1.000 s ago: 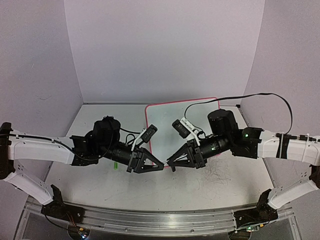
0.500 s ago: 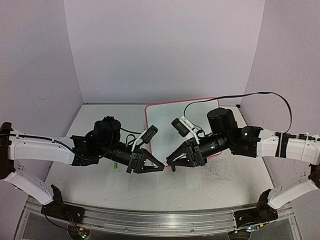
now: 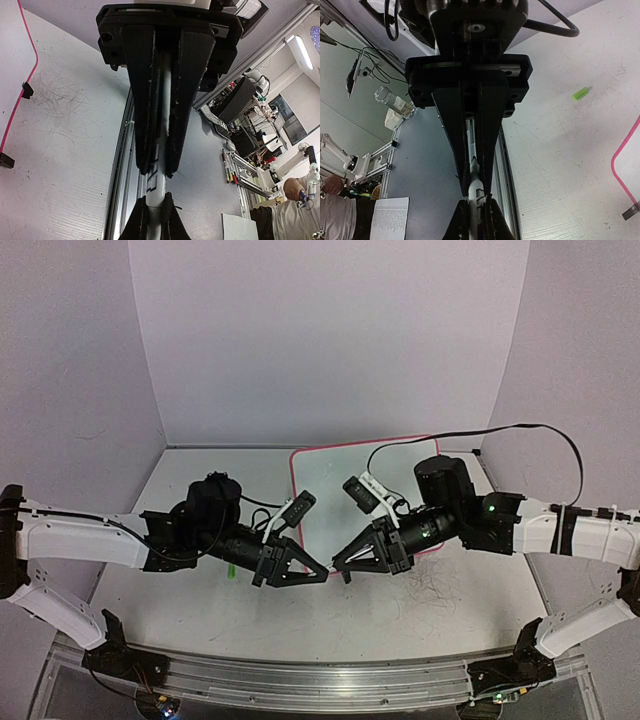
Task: Write a sentence on the whiteboard
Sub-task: Pass from the left arm to the right
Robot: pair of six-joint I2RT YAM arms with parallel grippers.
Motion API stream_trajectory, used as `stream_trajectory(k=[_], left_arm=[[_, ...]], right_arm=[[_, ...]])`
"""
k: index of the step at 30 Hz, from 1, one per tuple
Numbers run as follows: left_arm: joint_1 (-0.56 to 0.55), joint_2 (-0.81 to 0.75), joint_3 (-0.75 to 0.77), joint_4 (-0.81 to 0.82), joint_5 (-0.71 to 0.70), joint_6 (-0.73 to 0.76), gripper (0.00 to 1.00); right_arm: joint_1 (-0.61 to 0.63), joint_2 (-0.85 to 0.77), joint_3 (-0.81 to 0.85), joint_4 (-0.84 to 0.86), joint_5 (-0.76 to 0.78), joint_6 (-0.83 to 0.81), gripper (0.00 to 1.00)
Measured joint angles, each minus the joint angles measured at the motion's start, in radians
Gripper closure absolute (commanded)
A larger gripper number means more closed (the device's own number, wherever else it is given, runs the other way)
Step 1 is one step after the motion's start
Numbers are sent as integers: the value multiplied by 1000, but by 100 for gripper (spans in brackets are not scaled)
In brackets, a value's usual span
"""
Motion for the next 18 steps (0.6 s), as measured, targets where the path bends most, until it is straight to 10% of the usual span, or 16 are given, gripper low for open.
stream_trajectory(k=[3, 12, 18], left_arm=[[0, -3, 0, 0, -4, 0, 96], [-1, -64, -14, 16, -110, -18, 35], [-2, -149, -43, 26, -211, -30, 24]], right_arm=[[0, -1, 0, 3, 1, 0, 100], [4, -40, -2, 28, 124, 1, 100], [6, -170, -45, 31, 344, 8, 100]])
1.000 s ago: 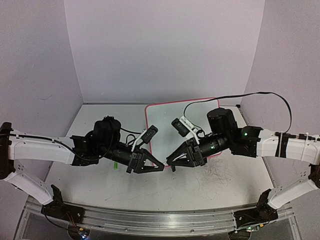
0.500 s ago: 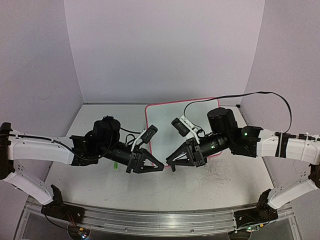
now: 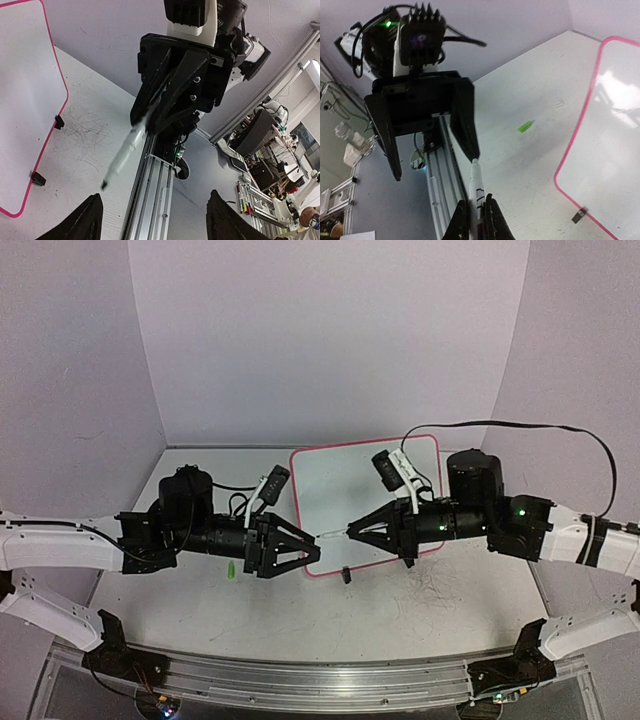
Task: Write a sentence on the whiteboard
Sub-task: Pass from the left arm to the right, then move the whiteboard to the center of the board.
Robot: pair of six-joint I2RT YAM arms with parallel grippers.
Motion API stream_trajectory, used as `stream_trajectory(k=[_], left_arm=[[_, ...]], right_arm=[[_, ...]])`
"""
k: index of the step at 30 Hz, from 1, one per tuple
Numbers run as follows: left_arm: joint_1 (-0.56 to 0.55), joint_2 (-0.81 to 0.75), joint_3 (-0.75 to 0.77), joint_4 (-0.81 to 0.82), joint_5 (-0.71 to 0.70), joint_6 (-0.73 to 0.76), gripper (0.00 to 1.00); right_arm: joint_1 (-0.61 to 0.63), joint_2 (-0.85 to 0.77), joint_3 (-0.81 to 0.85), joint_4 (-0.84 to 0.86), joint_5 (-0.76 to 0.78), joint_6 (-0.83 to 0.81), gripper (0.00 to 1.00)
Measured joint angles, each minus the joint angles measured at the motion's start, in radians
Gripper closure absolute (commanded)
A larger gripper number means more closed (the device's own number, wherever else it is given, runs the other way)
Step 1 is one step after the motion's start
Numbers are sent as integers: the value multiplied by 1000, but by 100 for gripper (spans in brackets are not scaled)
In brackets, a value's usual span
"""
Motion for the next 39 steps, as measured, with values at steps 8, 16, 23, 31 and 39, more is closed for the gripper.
stream_trajectory(k=[8, 16, 23, 31, 39], left_arm=[[21, -95, -77, 6, -192, -44, 19], [65, -104, -124, 8, -348, -126, 17], [38, 108, -94, 20, -337, -202, 17], [-96, 369, 45, 14, -399, -291, 20], [-190, 596, 185, 14, -558, -414, 19]], right_arm=[[0, -175, -67, 19, 343, 38, 100], [0, -236, -86, 19, 621, 37, 100], [0, -236, -86, -24, 787, 29, 100], [0, -257, -87, -97, 917, 7, 100], [0, -405, -109, -109, 984, 2, 100]])
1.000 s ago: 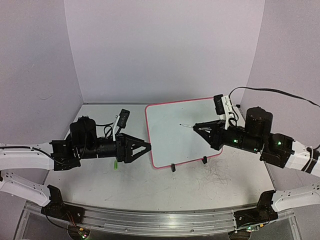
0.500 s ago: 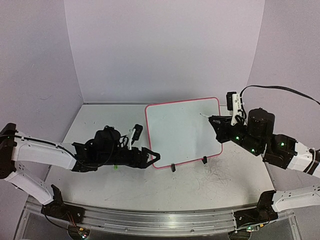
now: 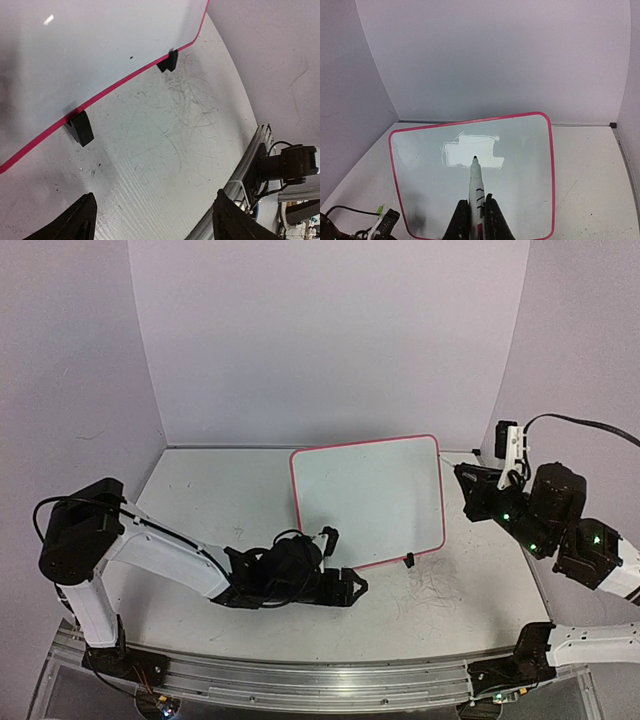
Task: Write a sentence on the whiteboard
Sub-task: Move the whiteboard to the center of the board.
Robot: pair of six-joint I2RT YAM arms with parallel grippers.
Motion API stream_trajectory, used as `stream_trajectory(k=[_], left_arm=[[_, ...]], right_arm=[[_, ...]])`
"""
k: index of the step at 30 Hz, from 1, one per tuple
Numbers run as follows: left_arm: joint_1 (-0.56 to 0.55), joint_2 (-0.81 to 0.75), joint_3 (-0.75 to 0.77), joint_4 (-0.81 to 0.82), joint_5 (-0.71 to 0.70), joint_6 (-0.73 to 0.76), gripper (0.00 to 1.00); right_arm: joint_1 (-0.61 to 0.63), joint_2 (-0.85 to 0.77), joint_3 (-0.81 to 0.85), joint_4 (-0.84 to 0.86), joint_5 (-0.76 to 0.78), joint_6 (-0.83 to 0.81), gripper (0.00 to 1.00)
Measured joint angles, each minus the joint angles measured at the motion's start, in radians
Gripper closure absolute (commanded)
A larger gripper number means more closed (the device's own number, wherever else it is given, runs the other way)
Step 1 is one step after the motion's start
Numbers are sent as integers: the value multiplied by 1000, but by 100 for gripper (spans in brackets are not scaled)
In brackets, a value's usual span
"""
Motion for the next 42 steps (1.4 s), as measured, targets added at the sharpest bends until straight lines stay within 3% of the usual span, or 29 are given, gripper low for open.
stream_trajectory(k=[9, 17, 42], left_arm=[[-61, 165, 187, -164, -223, -139, 16], [-62, 240, 272, -245, -315, -187, 16], [-62, 393, 482, -334, -384, -92, 15]], right_arm=[[0, -57, -39, -6, 24, 0, 100], [0, -87, -39, -9, 24, -2, 100], [0, -106, -51, -27, 41, -3, 100]])
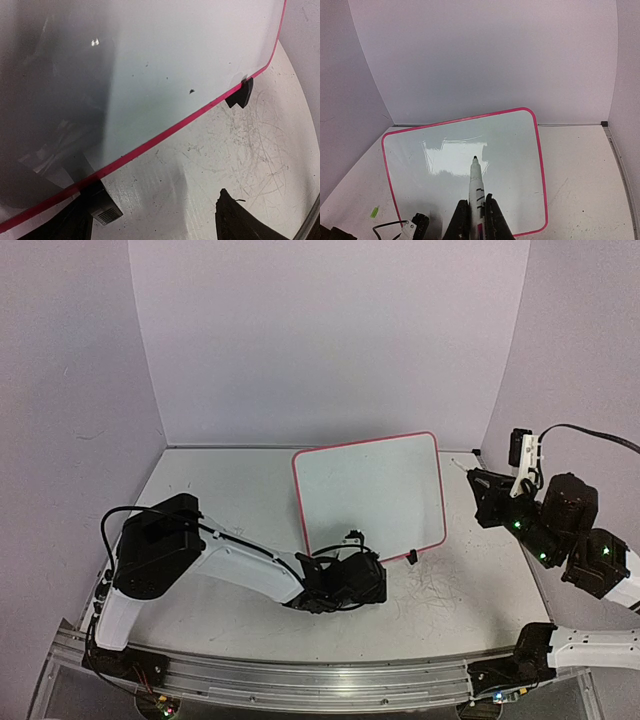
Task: Write a sentence on the whiteboard
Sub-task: Move the whiteboard to the center of the board.
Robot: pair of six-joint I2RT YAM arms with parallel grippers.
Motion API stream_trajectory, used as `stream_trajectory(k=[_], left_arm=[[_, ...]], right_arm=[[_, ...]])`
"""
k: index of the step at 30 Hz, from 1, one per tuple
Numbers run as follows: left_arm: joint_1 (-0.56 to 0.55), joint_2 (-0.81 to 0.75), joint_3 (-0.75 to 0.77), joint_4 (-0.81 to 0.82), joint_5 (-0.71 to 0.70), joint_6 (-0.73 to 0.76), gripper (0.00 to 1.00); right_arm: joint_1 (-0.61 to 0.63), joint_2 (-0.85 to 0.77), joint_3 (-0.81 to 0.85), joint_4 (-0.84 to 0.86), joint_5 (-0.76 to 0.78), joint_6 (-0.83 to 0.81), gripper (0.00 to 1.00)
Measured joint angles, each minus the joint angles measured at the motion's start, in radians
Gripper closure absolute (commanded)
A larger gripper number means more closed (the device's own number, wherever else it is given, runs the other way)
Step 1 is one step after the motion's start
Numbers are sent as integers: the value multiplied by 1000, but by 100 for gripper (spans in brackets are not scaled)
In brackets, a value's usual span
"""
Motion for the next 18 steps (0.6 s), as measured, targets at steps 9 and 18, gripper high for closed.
stream_trajectory(k=[9, 18], left_arm=[[0, 6, 10, 0, 18, 32, 12], [0, -74, -61, 11, 92, 74, 8]], right_arm=[[0, 1, 0, -4, 16, 1, 100], [-1, 17, 0, -4, 20, -1, 100]])
